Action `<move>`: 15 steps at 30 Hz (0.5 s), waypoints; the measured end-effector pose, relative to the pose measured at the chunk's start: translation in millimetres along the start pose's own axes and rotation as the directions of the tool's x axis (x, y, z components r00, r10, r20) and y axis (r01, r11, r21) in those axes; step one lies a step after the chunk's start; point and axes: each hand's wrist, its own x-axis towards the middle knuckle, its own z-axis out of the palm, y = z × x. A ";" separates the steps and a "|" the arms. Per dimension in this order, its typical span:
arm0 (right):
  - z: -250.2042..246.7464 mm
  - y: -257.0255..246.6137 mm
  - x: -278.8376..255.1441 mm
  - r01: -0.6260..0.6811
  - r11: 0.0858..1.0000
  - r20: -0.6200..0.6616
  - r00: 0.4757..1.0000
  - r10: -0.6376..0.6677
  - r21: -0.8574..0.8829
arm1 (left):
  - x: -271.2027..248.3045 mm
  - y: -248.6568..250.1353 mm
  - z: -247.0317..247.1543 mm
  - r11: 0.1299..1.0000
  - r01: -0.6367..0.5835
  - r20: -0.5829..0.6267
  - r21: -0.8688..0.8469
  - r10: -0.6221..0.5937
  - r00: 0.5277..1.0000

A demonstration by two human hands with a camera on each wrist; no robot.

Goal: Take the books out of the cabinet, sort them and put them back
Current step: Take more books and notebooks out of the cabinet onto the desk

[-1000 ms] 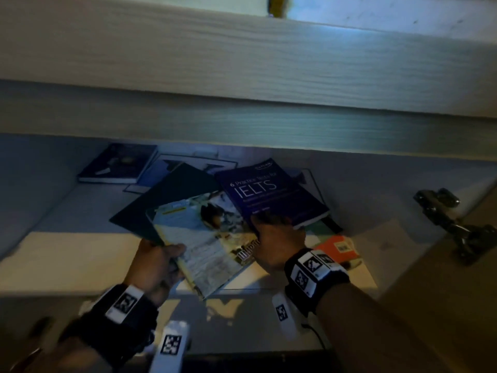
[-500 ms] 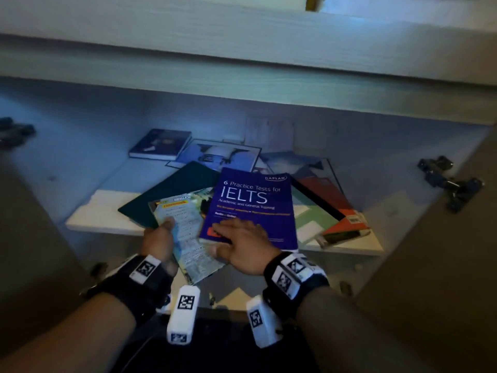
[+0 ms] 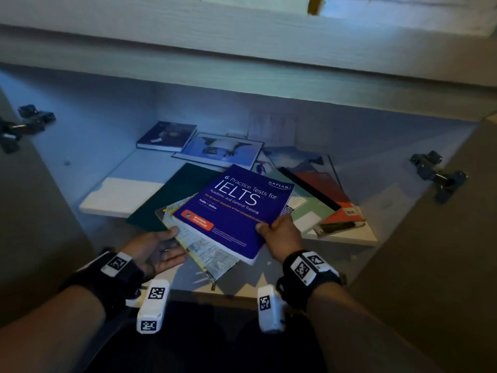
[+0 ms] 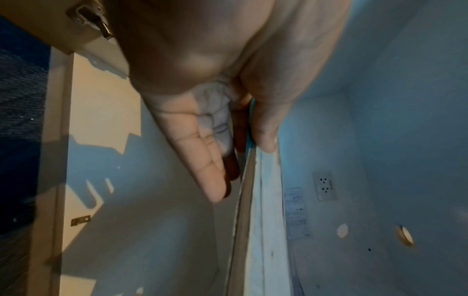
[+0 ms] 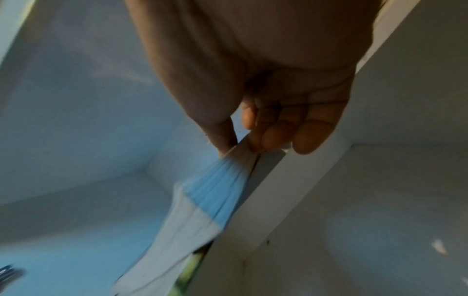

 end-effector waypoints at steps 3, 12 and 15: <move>18.4 -1.3 -14.9 -0.003 1.000 0.086 0.996 0.001 0.019 | -1.5 -2.9 -2.2 0.998 0.026 -0.019 0.052 -0.025 1.000; 34.8 6.9 -28.6 -0.471 0.630 0.506 0.851 0.139 0.618 | -24.6 44.2 10.0 0.767 -0.083 -0.039 0.636 0.140 0.989; 30.9 -0.2 -22.9 -0.454 0.656 0.504 0.854 0.128 0.603 | -15.1 70.5 22.5 0.636 -0.373 -0.037 0.676 0.534 0.844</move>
